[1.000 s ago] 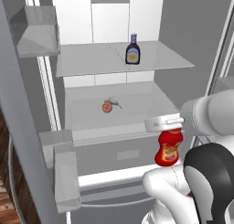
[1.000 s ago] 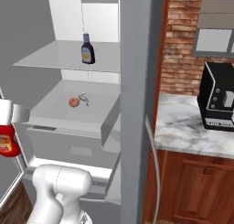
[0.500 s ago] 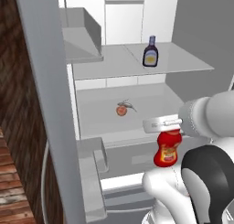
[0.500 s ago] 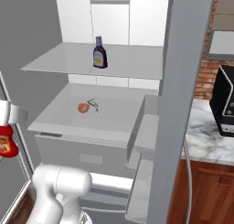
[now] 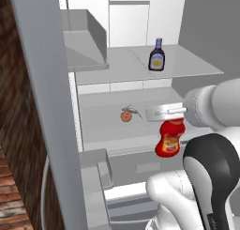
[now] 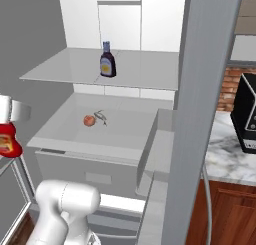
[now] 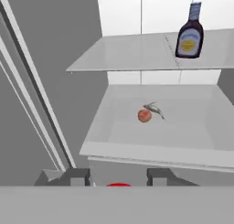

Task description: Place the condiment bottle and ketchup from the counter to the top shelf of the fridge. If the existing items in the fridge are on the top shelf, move them to other shelves.

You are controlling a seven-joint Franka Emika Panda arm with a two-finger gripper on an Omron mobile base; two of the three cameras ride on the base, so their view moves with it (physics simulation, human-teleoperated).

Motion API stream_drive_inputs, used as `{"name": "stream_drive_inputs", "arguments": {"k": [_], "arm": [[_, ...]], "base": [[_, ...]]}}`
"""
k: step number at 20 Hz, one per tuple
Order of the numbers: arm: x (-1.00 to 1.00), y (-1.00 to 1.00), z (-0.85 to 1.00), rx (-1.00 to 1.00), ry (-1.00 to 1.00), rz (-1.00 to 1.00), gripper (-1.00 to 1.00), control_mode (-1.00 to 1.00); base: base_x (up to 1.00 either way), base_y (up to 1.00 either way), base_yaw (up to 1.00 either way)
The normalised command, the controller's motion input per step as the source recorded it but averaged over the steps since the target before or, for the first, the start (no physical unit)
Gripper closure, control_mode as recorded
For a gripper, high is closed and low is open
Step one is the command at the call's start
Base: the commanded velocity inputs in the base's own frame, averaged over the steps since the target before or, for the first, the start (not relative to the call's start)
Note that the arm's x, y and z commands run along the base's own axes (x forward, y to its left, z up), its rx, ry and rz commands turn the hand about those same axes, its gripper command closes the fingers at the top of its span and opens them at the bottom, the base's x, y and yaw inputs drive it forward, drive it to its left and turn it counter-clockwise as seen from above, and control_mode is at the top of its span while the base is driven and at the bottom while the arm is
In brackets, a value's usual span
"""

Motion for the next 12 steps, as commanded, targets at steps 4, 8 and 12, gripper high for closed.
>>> {"name": "stream_drive_inputs", "arguments": {"k": [4,8,12], "arm": [[0.06,0.0,0.98,0.0,-0.28,0.0,1.0,-1.0],[0.19,0.0,0.81,0.0,-0.3,-0.02,1.0,-1.0],[0.47,0.0,0.41,-0.02,-0.26,-0.06,1.0,-1.0]], "base": [[0.0,0.0,0.0],[0.0,0.0,0.0],[0.0,0.0,0.0]]}}
